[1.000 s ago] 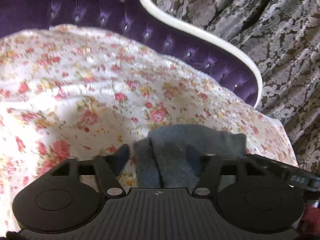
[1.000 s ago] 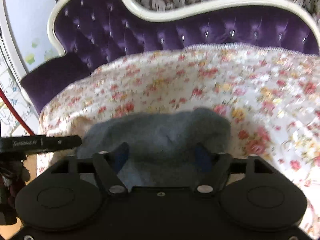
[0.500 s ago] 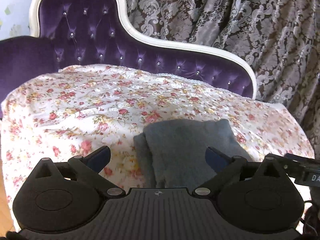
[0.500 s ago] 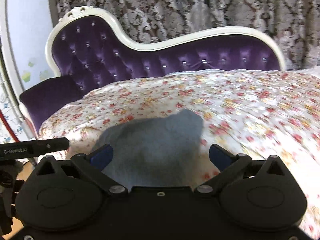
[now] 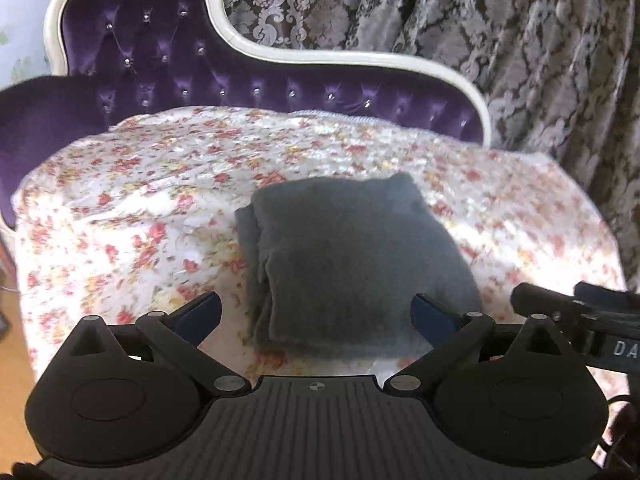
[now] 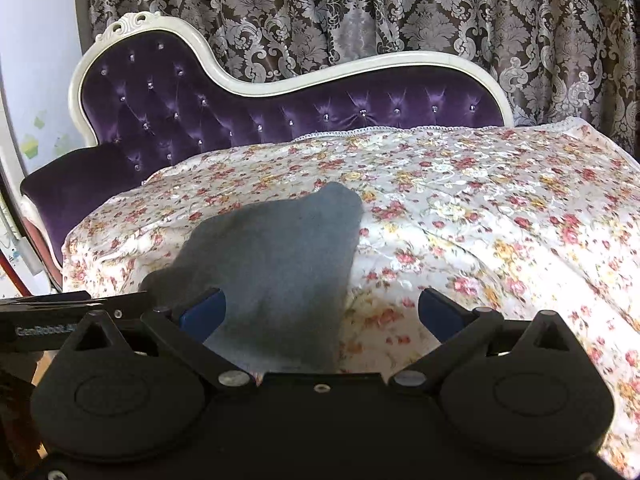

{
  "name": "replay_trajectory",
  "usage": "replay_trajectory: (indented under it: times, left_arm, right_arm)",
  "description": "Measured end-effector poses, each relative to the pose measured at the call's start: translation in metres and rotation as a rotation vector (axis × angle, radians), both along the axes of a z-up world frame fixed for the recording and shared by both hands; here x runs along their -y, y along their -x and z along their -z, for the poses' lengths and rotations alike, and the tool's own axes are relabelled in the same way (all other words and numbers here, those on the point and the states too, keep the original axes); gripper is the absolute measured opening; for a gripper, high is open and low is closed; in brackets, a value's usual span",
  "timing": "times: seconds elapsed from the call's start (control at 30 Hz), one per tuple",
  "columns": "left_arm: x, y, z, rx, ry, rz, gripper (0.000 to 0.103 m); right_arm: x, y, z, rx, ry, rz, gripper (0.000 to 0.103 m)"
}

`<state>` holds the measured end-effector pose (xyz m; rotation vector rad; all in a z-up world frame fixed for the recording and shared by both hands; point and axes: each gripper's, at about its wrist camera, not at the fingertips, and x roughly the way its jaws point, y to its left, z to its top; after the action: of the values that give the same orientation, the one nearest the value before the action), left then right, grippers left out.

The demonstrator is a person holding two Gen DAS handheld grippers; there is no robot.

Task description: Fold small clothes

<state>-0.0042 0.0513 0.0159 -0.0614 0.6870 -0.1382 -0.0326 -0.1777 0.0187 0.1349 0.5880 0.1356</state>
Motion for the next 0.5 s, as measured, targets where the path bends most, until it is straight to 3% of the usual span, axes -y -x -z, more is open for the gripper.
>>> replay_trajectory:
  times: [0.13, 0.33, 0.5]
  left_arm:
    - [0.009, 0.012, -0.004, 0.006, -0.069, -0.024, 0.102]
    - [0.011, 0.026, -0.007, 0.001, -0.060, -0.028, 0.102]
    - [0.014, 0.035, -0.008, 0.016, -0.116, -0.047, 0.102]
  right_arm:
    - [0.002, 0.013, -0.001, -0.007, -0.009, 0.004, 0.102]
    - [0.001, 0.026, 0.001, -0.021, 0.000, 0.021, 0.102]
    - [0.002, 0.035, 0.003, -0.034, 0.013, 0.022, 0.102]
